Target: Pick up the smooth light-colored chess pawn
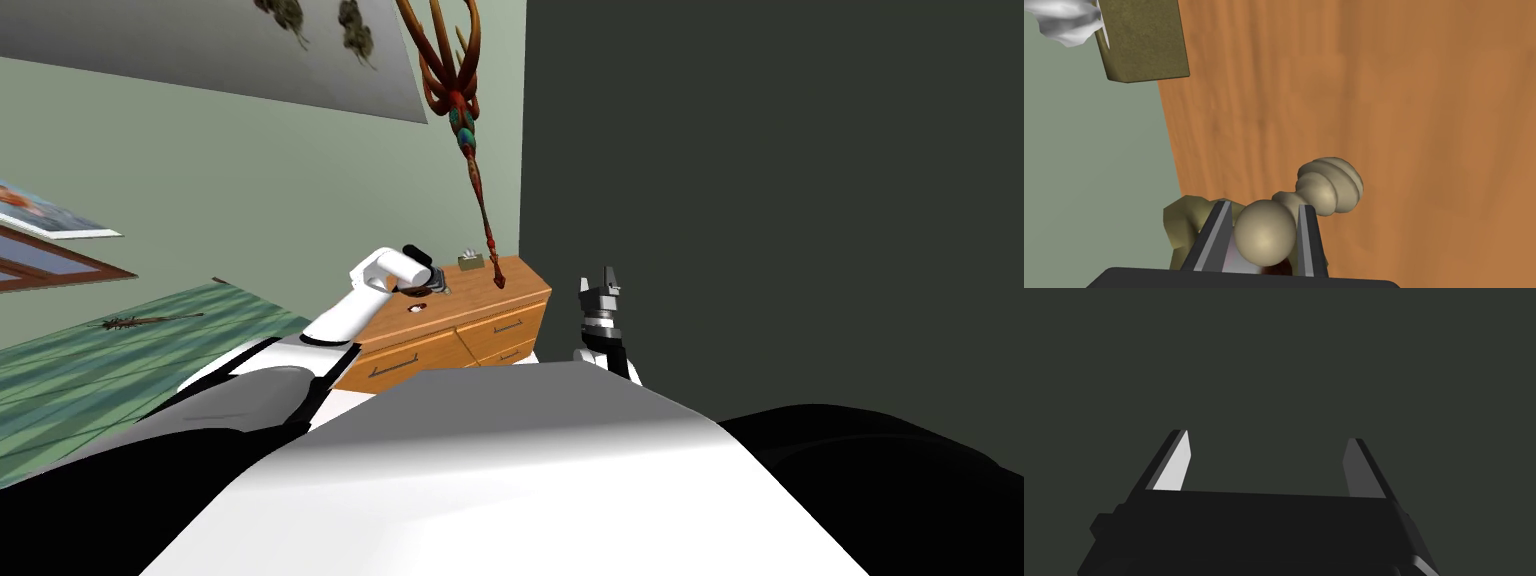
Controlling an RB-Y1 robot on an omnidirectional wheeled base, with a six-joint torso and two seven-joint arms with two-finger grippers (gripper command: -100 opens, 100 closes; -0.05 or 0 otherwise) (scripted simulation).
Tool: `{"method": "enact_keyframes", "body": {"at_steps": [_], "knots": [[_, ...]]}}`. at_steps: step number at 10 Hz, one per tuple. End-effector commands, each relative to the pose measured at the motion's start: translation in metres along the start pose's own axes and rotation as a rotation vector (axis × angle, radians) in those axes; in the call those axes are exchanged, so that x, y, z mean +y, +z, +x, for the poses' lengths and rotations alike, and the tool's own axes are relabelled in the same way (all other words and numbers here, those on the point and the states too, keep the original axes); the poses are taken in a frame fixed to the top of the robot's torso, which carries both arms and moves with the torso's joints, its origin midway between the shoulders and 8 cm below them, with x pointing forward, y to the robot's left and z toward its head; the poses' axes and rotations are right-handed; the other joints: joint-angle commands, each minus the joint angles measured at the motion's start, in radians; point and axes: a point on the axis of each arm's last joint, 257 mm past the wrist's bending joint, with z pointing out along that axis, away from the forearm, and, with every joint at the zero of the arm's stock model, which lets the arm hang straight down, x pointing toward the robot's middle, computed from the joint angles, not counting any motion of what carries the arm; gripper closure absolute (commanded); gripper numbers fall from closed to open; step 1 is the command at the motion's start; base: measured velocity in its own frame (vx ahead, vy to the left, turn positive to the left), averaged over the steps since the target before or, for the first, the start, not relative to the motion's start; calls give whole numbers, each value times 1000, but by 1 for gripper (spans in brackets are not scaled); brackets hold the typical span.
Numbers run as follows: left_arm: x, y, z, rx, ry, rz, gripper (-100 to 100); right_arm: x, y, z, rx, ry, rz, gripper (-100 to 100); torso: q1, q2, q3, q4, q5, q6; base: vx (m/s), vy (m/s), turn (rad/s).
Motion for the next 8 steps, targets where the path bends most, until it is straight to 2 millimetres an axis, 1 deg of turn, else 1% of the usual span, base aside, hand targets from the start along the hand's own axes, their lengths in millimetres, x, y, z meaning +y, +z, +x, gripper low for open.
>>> {"method": "enact_keyframes", "body": {"at_steps": [1,6,7,8], "knots": [[-5,0,3,17,18,1,100,0,0,0,0,0,0,0,0,0,0,0,0,0,10,-77,100],[-17,1,9,64,65,3,100,0,0,0,0,0,0,0,0,1,0,0,0,0,-1,-70,127],[-16,1,8,58,57,3,100,0,0,0,0,0,0,0,-1,0,0,0,0,0,2,-38,33],[-16,1,7,58,60,3,0,0,0,0,0,0,0,0,1,0,0,0,0,1,0,-7,-4]]}}
